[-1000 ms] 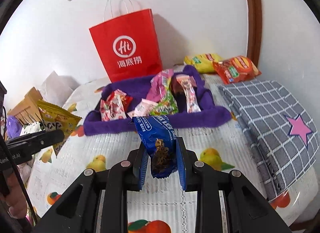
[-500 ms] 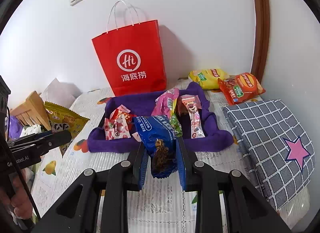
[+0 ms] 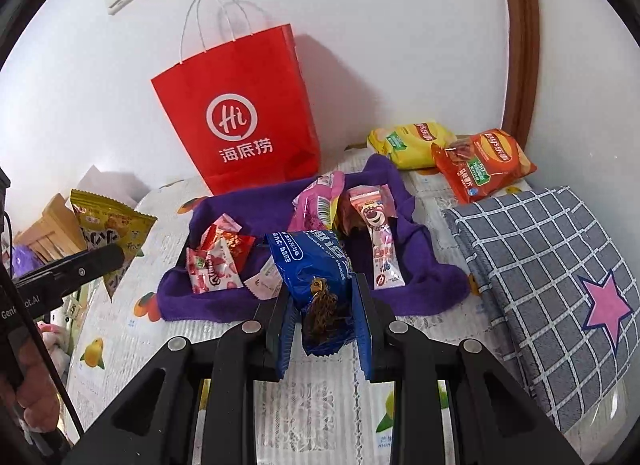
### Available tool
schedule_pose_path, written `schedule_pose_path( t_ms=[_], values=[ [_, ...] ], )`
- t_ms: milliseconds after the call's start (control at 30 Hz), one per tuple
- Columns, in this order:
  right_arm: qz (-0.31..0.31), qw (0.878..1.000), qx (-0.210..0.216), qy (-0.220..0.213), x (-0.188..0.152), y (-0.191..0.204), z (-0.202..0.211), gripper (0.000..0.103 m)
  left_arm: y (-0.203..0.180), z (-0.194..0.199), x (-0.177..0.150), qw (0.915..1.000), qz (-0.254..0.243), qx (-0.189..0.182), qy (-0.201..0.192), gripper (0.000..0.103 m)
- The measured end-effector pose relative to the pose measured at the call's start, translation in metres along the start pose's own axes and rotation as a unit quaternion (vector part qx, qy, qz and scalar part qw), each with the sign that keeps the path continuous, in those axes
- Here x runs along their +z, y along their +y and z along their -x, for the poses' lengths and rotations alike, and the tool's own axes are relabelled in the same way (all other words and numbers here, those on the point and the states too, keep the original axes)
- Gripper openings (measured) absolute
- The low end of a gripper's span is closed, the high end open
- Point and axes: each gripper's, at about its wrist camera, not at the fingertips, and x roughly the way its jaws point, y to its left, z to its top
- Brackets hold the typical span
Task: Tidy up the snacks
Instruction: 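Carry yellow chip bag with left tool and blue snack with right tool over towel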
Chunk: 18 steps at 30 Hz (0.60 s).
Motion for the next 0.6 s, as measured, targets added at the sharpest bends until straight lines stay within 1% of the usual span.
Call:
schedule_pose_path(
  t_ms=[300, 433, 600],
  values=[
    [0.014, 1.000, 0.001, 0.000, 0.024, 0.000, -0.018, 0.026, 0.007, -0.027, 0.021, 1.0000, 0.002, 0.008, 0.001, 0.041],
    [0.034, 0.999, -0.006, 0.008, 0.036, 0.006, -0.030, 0.026, 0.010, -0.037, 0.033, 0.9999, 0.002, 0.014, -0.003, 0.041],
    [0.048, 0.999, -0.004, 0.017, 0.050, 0.013, -0.048, 0.026, 0.016, -0.051, 0.048, 0.9997, 0.011, 0.021, -0.007, 0.041]
  ],
)
